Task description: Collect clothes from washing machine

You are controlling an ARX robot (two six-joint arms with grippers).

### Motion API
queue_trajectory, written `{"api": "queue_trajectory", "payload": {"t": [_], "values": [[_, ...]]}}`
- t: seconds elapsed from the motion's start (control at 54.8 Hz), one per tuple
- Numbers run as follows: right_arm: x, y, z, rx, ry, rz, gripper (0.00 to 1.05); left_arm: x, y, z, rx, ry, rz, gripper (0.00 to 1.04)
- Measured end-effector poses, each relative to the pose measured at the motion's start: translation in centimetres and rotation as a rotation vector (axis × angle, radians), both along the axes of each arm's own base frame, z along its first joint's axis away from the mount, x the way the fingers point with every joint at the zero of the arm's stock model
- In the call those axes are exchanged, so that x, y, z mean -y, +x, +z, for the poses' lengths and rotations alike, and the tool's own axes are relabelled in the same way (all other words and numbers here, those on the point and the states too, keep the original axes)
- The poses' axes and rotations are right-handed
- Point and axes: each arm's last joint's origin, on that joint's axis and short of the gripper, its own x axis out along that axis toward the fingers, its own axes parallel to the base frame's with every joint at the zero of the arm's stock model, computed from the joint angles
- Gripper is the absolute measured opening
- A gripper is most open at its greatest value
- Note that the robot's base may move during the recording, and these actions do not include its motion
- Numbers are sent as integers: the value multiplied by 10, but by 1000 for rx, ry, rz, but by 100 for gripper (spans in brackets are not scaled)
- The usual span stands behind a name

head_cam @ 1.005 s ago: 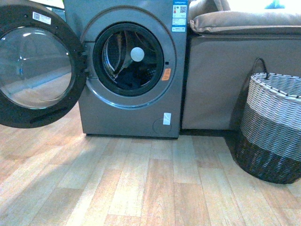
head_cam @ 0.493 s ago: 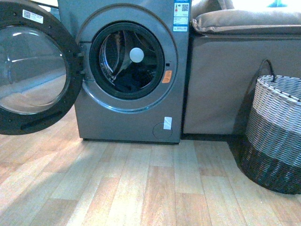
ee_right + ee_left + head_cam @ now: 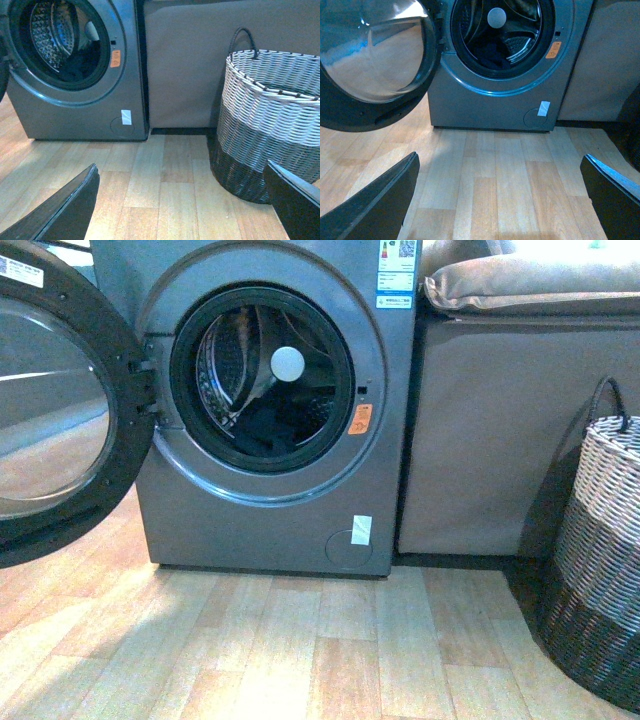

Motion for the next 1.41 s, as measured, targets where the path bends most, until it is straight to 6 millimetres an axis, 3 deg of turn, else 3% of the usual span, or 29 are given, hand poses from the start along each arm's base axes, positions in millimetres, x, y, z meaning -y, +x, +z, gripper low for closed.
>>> {"api": "queue_trajectory", "payload": {"t": [1.406], "values": [[0,0,0,1,0,-2,97,0,0,0,1,0,0,98]]}}
